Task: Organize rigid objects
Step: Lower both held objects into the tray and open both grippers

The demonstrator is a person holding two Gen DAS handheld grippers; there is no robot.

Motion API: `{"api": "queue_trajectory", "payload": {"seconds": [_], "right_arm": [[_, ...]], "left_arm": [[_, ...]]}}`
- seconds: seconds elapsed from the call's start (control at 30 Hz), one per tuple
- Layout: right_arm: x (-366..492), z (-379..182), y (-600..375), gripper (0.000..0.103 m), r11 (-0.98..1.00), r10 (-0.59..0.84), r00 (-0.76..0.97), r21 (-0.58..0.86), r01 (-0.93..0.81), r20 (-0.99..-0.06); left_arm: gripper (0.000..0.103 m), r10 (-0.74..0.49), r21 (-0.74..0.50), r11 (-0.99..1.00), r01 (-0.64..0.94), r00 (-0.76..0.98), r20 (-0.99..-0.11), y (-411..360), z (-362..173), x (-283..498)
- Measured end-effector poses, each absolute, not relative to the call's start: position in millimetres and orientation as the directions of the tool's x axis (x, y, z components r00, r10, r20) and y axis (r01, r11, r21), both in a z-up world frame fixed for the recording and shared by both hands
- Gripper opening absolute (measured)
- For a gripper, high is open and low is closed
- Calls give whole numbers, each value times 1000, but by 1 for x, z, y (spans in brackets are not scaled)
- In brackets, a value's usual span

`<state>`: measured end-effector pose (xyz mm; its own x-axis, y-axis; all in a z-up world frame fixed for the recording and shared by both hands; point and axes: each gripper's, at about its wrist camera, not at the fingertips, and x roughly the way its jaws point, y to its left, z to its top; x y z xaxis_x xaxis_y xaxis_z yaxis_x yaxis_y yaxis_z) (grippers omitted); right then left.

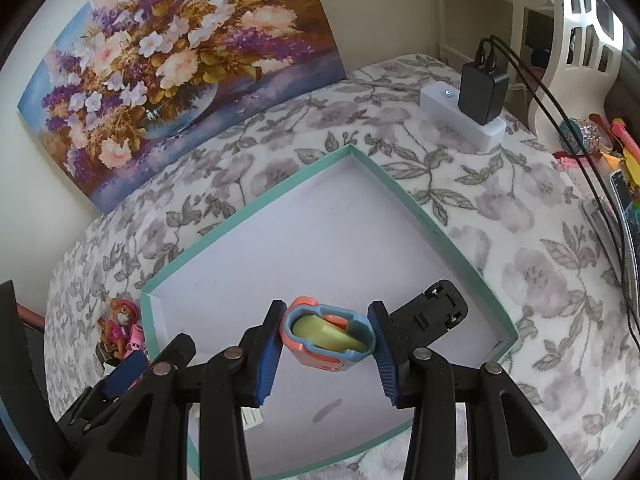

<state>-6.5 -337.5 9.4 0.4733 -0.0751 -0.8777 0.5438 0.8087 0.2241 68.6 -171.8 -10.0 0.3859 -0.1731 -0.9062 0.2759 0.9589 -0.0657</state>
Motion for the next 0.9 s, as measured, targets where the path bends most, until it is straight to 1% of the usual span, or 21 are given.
{"api": "queue_trajectory", "payload": {"seconds": [0.17, 0.27, 0.53, 0.57, 0.6, 0.63, 0.73, 0.77, 0.8, 0.83, 0.9], "right_arm": [[-6, 5, -337, 45, 806, -71, 462, 222, 549, -884], [-5, 1, -338, 45, 800, -69, 448, 219, 558, -891], [-4, 0, -337, 46, 804, -67, 443, 215, 555, -894], [-4, 0, -337, 47, 802, -71, 442, 212, 559, -894], [-4, 0, -337, 52, 801, -73, 440, 210, 560, -895], [-4, 0, -336, 56, 800, -75, 438, 208, 563, -896], [-5, 0, -337, 59, 796, -86, 434, 200, 572, -897], [-5, 0, -337, 61, 796, -90, 433, 197, 573, -897], [-5, 0, -338, 68, 795, -95, 433, 194, 575, -896], [-5, -1, -338, 72, 794, -99, 433, 192, 577, -896], [-5, -2, -338, 73, 792, -103, 430, 188, 581, -897]], "left_arm": [[66, -128, -32, 969, 246, 383, -915, -166, -11, 71], [71, -117, -31, 974, 223, 383, -916, -159, -10, 73], [73, -77, -15, 985, 169, 368, -926, -147, -13, 76], [76, -74, -15, 986, 163, 366, -927, -145, -14, 76], [83, -72, -14, 987, 159, 364, -929, -144, -14, 77], [86, -70, -15, 988, 154, 362, -930, -143, -15, 77], [86, -62, -10, 990, 143, 360, -931, -140, -15, 77], [86, -57, -6, 990, 139, 359, -932, -139, -15, 78], [86, -51, -2, 991, 136, 359, -932, -139, -16, 78], [86, -43, 5, 991, 132, 359, -932, -138, -16, 78], [87, -27, 18, 992, 123, 356, -934, -136, -17, 79]]}}
